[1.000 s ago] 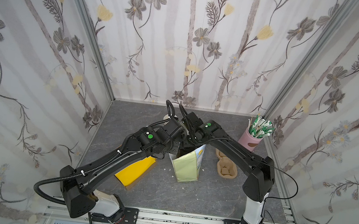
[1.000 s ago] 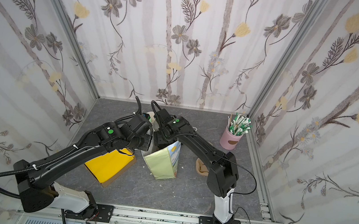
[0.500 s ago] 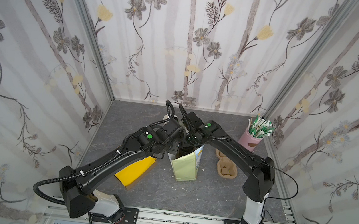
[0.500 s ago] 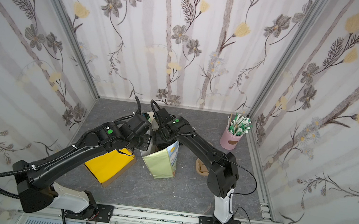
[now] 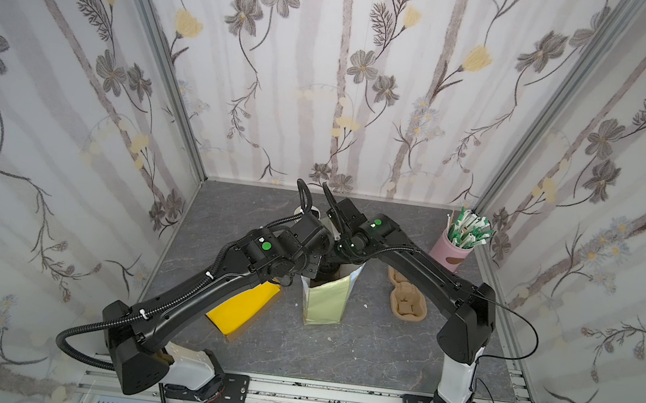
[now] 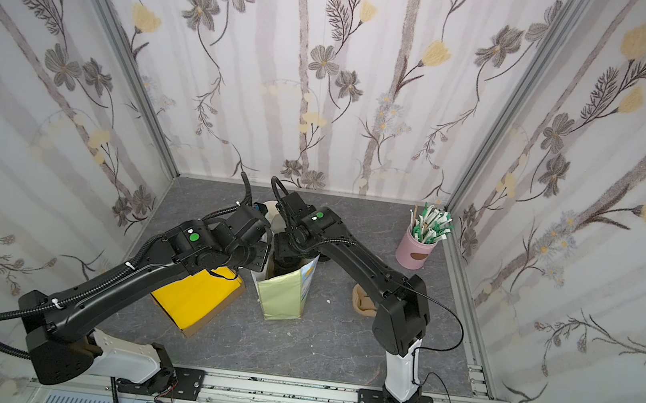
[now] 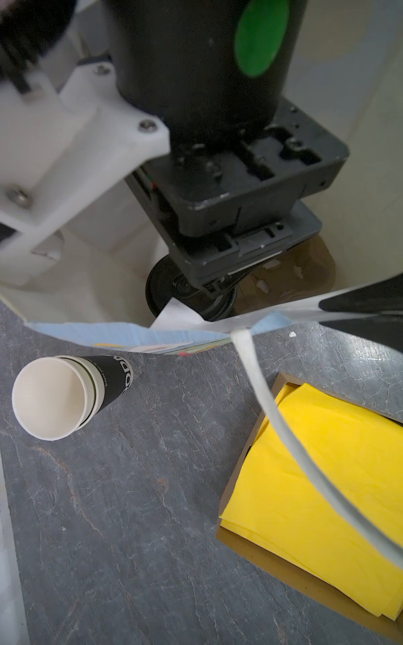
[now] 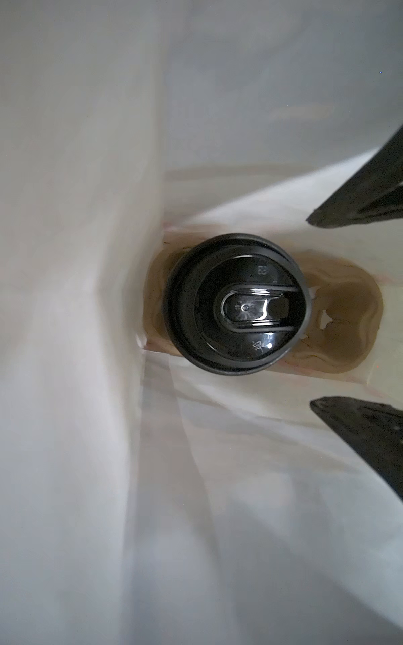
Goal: Pack the takeout coffee
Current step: 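Open the right gripper to release the cup in the carrier, then lift the right gripper out of the bag while the left gripper releases the rim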
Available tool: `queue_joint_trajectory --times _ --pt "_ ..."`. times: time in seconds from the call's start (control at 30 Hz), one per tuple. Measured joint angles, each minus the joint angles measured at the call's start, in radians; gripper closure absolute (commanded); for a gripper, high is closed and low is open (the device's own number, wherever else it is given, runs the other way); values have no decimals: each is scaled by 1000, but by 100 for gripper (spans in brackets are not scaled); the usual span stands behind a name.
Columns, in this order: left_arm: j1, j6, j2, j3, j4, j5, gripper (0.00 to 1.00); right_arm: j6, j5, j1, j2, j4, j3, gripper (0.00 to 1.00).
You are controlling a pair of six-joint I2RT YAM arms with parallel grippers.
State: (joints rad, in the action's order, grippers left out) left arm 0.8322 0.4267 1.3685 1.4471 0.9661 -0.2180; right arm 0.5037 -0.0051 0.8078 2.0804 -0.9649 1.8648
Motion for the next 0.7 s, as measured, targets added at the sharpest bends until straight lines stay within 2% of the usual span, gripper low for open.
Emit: queue_joint_trajectory --times 0.4,0.6,0.7 --pt "-5 4 -3 -21 -1 -18 99 3 -26 1 -45 -15 3 29" --pt "-10 18 -16 -24 -1 -19 75 4 -33 3 -63 -29 26 29" --pt "-11 19 -20 -24 -1 -23 70 4 -32 3 -80 -39 32 29"
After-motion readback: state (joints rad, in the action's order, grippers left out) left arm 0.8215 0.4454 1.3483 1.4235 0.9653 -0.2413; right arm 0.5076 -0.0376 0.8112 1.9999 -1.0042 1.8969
